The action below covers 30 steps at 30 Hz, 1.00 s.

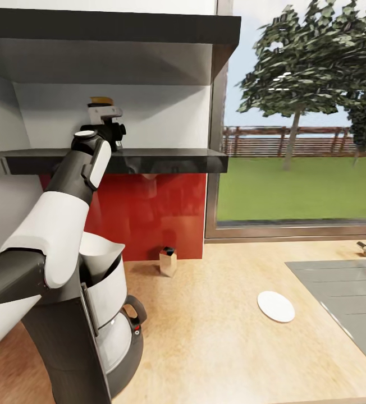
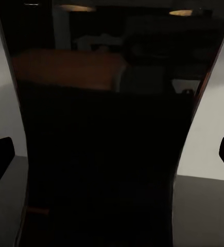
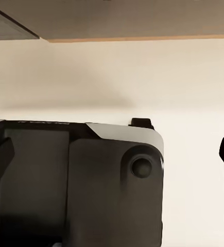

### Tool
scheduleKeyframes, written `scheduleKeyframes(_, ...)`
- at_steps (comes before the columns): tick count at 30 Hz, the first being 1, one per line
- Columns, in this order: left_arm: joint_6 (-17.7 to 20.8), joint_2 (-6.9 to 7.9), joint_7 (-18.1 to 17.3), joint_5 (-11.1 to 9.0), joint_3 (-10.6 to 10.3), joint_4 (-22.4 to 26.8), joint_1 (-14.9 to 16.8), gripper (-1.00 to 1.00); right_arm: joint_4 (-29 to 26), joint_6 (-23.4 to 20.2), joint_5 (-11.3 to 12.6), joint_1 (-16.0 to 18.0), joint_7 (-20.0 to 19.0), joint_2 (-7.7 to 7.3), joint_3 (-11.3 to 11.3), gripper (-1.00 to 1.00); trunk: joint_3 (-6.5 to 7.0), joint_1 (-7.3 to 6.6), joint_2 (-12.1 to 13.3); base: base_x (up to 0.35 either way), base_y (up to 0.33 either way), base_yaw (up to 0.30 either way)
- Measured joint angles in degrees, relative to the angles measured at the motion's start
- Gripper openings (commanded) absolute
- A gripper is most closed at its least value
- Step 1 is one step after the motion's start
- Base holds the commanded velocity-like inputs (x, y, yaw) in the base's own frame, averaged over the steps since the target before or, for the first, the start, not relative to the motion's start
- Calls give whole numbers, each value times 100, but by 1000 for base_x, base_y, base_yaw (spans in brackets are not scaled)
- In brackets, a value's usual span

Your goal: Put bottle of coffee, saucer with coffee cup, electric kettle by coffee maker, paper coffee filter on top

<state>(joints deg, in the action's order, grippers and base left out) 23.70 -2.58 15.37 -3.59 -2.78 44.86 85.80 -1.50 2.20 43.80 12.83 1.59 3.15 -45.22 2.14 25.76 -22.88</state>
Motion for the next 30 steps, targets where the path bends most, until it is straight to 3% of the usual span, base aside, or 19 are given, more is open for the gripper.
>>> scheduleKeyframes(16,17,-2,0,23,-4,83,-3,100,0,-2,0,-4,0,-3,0,100,0,0,0,6,0,0)
scheduleKeyframes(17,27,-3,1,24,0,91,-3,-100,0,-3,0,-6,0,-5,0,100,0,0,0,0,0,0)
scheduleKeyframes(30,52,-4,-1,-5,-5,100,3,-100,-6,-4,0,-17,-2,-85,0,100,1,0,-1,0,0,0)
